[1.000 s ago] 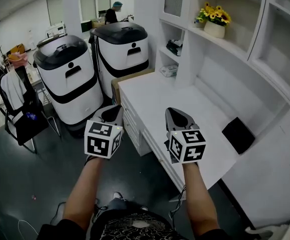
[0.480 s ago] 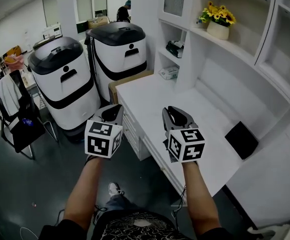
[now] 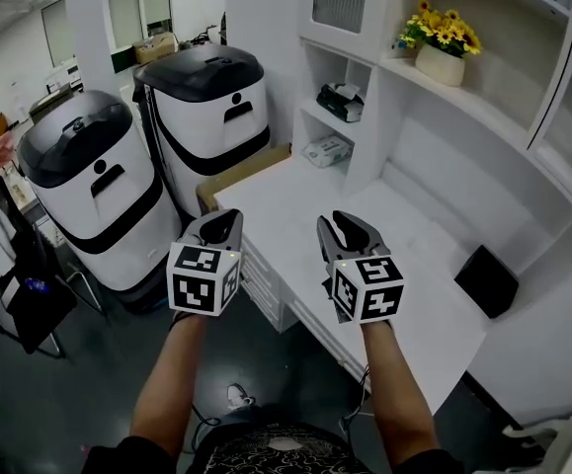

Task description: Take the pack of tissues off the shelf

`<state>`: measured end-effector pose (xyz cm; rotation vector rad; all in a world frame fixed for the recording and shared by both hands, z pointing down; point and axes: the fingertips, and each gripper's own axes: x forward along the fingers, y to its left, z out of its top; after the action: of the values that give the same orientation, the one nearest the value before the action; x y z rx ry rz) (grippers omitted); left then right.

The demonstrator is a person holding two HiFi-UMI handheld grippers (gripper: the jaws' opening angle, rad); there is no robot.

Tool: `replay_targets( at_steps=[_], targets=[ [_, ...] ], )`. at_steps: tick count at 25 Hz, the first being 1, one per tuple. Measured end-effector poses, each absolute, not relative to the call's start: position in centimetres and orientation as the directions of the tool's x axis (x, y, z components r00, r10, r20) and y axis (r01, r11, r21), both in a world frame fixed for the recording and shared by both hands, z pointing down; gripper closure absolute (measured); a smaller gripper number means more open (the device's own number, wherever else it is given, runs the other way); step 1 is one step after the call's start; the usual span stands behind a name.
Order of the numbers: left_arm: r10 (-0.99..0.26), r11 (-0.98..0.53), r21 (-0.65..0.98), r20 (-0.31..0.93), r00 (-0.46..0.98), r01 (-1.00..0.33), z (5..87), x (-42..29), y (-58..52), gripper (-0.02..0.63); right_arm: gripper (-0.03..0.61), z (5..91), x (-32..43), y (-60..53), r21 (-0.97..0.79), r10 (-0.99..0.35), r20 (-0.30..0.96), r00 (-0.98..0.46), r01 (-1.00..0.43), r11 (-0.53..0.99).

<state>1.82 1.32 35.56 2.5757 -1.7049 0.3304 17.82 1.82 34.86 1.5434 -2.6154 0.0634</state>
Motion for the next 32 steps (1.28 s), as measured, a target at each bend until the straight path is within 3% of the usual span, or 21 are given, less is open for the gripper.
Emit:
replay_targets(
  at_steps=[16, 32],
  targets=[
    [-0.824, -0.550, -0.066, 0.205, 0.528, -0.832, 35.4, -4.5, -8.1, 0.604, 0.387, 33.6, 10.7, -5.4, 0.041, -0.930, 0.137, -0.340, -0.936, 0.349],
    [-0.810, -0.574, -0.075, 0.202, 0.551, -0.816, 35.7, -7.2, -12.2, 0.604, 0.307, 32.9, 8.8, -9.6, 0.046, -0.950, 0.109, -0.291, -0.954, 0.297]
  ],
)
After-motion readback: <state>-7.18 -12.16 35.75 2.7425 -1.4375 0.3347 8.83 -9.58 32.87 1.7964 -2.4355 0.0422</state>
